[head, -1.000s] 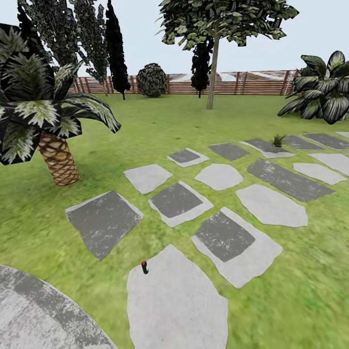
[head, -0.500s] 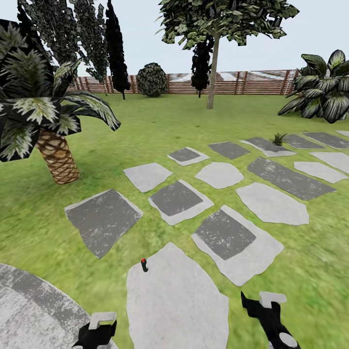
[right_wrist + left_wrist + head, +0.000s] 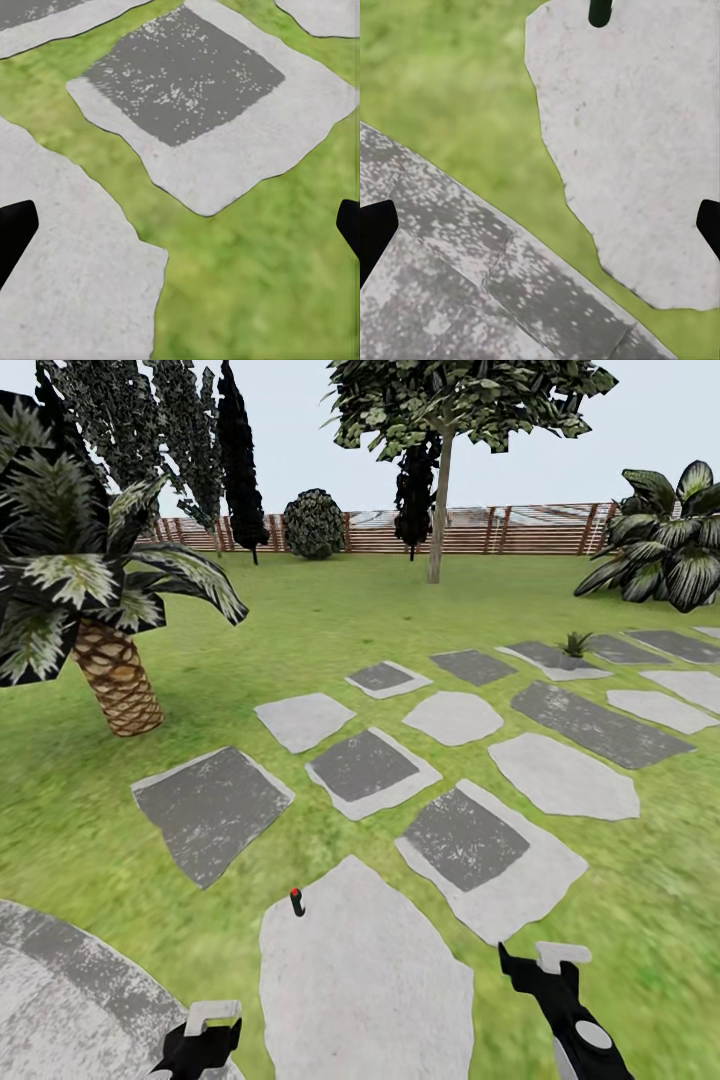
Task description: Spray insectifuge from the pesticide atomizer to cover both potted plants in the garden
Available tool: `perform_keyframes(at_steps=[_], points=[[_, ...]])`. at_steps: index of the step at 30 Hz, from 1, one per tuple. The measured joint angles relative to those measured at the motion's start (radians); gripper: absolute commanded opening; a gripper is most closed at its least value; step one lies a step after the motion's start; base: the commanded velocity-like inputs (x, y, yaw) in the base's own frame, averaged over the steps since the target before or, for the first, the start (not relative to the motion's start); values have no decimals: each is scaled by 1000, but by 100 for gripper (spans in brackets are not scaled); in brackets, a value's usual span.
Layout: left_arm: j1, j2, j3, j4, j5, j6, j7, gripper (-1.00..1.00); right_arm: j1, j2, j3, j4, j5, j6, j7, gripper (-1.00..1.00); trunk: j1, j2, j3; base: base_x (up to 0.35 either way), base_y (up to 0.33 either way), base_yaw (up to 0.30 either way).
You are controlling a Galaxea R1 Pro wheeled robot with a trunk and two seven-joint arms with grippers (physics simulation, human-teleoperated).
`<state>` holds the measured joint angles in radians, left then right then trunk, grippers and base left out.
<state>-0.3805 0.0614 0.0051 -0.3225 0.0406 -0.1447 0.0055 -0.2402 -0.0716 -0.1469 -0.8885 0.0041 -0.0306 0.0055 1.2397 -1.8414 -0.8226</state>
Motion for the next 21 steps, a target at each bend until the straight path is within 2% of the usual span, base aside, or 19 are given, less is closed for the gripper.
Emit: perform_keyframes(at_steps=[5, 13, 21], points=[[-1, 2, 1, 0, 6, -4, 0, 100, 0, -3, 3, 2, 2, 0, 0, 100, 19, -35, -16, 0, 0, 0], [-1, 3, 1, 0, 8, -4, 0, 100, 0, -2, 4, 2, 39, 0, 0, 100, 50, -91, -41, 0, 0, 0], [-1, 3, 1, 0, 9, -4, 0, 100, 0, -1, 1, 1, 42, -1, -2, 100, 81, -147, -66, 0, 0, 0]])
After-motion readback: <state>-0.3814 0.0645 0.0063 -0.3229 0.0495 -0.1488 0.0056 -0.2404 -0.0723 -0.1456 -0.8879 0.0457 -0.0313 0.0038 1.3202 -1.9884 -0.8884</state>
